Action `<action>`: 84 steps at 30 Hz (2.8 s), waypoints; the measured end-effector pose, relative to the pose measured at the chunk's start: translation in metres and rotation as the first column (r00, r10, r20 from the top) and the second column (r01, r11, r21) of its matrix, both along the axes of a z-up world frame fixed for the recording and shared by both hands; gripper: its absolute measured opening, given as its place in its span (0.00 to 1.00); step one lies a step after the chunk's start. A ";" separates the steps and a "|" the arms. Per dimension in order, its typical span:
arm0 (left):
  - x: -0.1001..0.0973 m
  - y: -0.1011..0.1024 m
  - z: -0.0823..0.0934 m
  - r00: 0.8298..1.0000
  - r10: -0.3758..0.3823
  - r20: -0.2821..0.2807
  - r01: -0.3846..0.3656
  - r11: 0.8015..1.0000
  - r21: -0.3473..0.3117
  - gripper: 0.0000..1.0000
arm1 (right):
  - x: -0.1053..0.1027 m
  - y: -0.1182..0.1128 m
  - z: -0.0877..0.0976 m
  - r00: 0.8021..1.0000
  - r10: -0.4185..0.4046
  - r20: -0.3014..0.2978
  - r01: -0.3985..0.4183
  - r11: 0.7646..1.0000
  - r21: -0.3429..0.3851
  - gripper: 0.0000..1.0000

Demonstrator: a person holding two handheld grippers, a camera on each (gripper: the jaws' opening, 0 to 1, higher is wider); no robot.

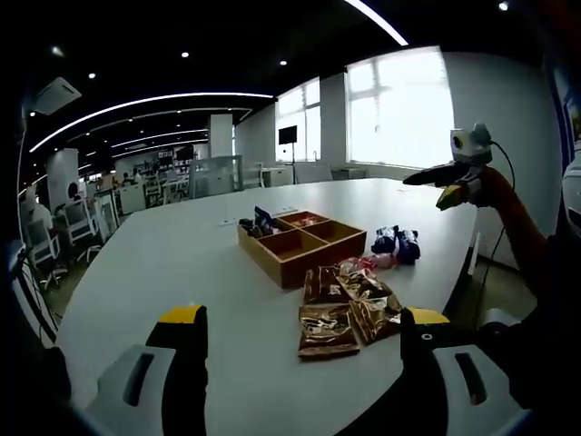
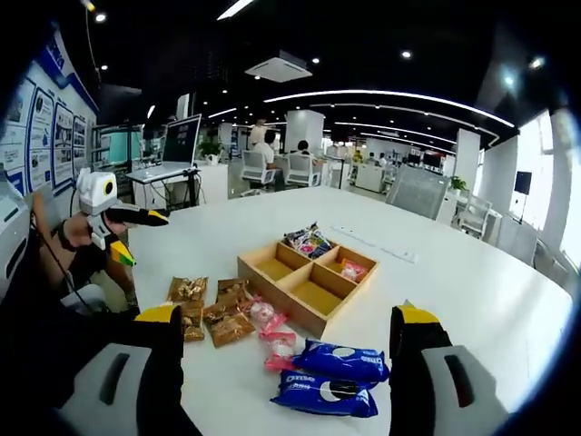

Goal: Pick up the scattered marshmallows, QQ candies, Oreo cookies, and mixed nuts on the table and sort them into separate containers

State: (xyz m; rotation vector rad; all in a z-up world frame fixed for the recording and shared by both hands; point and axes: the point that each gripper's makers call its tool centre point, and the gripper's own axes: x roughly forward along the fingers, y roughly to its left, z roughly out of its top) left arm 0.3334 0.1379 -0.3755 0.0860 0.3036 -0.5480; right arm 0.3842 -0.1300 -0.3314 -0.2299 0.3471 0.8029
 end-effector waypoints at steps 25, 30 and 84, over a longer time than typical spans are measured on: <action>0.002 -0.011 -0.004 1.000 -0.026 -0.006 0.026 0.999 0.044 0.90 | -0.044 -0.028 0.005 0.999 -0.037 0.016 0.036 0.999 0.025 0.90; 0.003 -0.013 -0.004 1.000 -0.026 -0.006 0.027 0.999 0.046 0.89 | -0.047 -0.033 0.006 0.999 -0.043 0.018 0.042 0.999 0.032 0.90; 0.039 -0.046 -0.088 0.959 -0.051 -0.279 0.056 0.998 0.010 0.32 | -0.057 -0.027 -0.001 1.000 -0.009 0.004 0.009 0.999 0.049 0.90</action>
